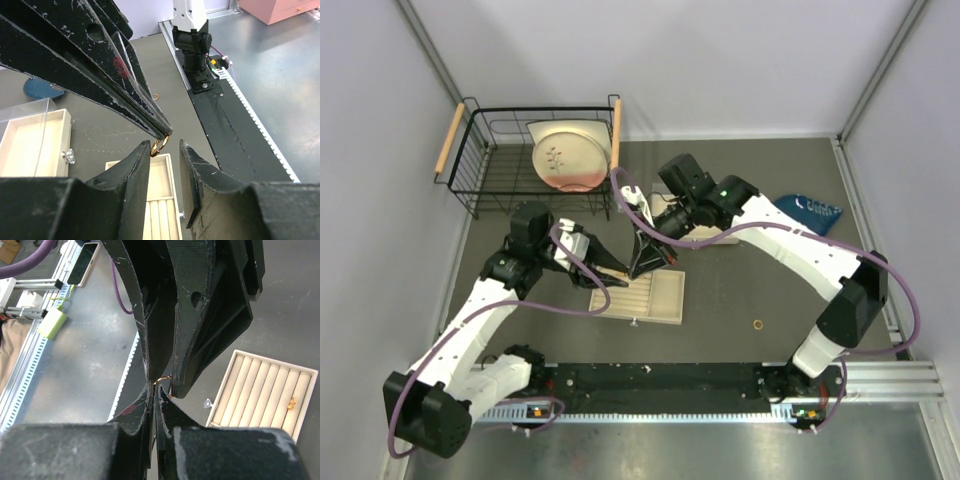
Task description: Organize the mixed jewelry
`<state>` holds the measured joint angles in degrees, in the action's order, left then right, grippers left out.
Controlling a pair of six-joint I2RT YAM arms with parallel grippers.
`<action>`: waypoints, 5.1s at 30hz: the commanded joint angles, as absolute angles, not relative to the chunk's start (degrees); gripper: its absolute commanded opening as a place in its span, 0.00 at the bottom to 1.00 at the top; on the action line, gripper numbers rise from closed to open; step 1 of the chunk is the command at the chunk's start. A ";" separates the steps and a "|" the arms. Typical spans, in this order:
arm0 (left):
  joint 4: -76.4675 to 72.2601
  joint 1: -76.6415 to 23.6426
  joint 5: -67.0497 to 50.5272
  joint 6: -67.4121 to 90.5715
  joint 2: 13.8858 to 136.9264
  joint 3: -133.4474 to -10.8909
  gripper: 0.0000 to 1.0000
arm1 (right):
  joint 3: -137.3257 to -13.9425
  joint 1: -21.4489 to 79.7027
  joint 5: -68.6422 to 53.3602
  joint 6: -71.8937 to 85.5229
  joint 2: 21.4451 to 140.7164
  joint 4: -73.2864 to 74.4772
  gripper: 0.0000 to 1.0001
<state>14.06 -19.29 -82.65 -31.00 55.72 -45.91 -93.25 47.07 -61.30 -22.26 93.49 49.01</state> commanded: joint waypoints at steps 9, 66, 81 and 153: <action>12.92 -19.95 -83.06 -29.62 54.84 -48.34 0.16 | -96.33 46.50 -62.84 -22.41 94.04 47.99 0.00; -1.78 -16.18 -67.06 -6.50 53.88 -45.43 0.30 | -94.13 46.84 -33.14 -16.35 88.33 43.51 0.00; -7.64 7.10 -69.88 3.24 53.53 -41.93 0.50 | -87.72 52.73 -16.71 -19.07 94.73 39.29 0.00; -9.58 31.55 -69.08 5.27 65.48 -42.89 0.45 | -92.11 62.05 -3.87 -21.97 119.79 32.70 0.00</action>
